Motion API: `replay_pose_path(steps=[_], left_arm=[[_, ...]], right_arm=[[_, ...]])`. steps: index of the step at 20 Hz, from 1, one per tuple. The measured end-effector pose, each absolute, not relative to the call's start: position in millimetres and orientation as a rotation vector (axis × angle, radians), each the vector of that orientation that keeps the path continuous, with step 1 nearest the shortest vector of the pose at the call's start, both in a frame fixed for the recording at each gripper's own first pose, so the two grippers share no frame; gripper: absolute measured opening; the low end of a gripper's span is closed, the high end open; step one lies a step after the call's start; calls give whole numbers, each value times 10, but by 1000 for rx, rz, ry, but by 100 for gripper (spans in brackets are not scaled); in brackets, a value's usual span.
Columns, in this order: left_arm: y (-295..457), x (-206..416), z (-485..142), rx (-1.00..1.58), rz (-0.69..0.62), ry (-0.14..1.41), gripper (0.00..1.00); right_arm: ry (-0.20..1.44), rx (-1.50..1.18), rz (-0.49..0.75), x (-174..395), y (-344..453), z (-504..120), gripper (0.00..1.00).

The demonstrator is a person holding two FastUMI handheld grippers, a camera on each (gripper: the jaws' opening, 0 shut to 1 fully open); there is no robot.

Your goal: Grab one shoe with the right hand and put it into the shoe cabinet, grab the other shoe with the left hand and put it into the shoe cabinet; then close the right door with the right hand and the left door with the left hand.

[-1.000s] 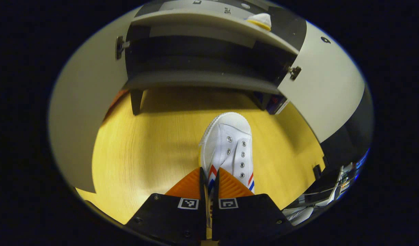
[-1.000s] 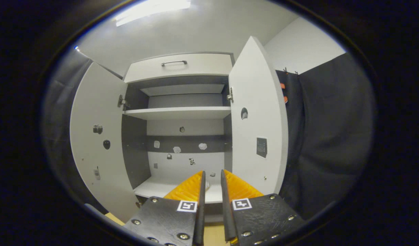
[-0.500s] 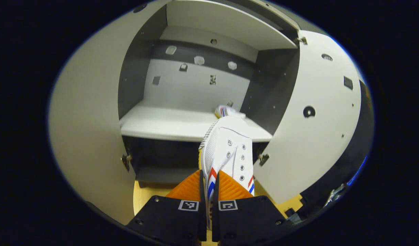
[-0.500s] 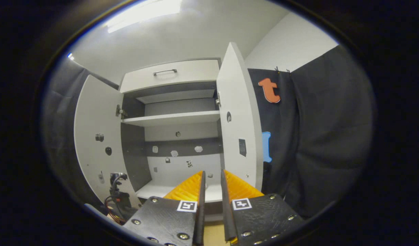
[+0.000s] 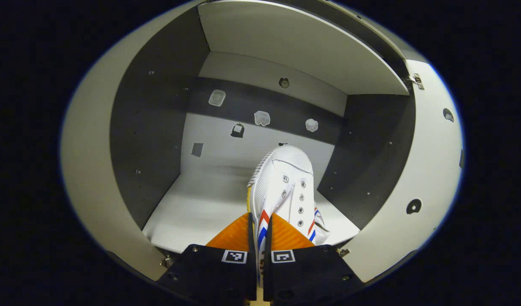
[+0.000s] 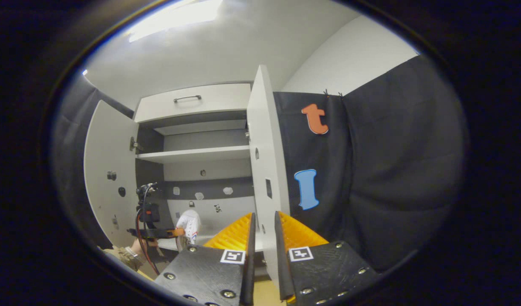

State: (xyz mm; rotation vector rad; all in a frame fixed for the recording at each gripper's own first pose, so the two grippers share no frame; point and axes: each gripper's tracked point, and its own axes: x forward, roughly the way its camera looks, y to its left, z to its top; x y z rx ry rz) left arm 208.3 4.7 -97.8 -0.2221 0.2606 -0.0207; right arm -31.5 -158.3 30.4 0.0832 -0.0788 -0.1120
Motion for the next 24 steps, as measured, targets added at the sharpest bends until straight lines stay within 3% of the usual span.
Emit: replay_pose_path(steps=[8,14,19,20,23,24], left_arm=[[306,2768,-1219,-217,55,332,6],[388,2944,-1545,-170,80,406,4],[437,2998,-1829,-99,94,487,17],[457,2975,-1863,-89,102,501,19],[492,2949,-1720,-74,98,453,25],[528,2939,-1656,-48,104,433,32]], right_arm=[[-34,85,-237,-441,-2046,121,23],[-17,94,-256,-433,-2190,30,23],[23,98,-249,-380,-2234,-124,23],[29,96,-250,-367,-2244,-158,27],[49,94,-246,-365,-2246,-214,27],[54,97,-243,-358,-2252,-228,28]])
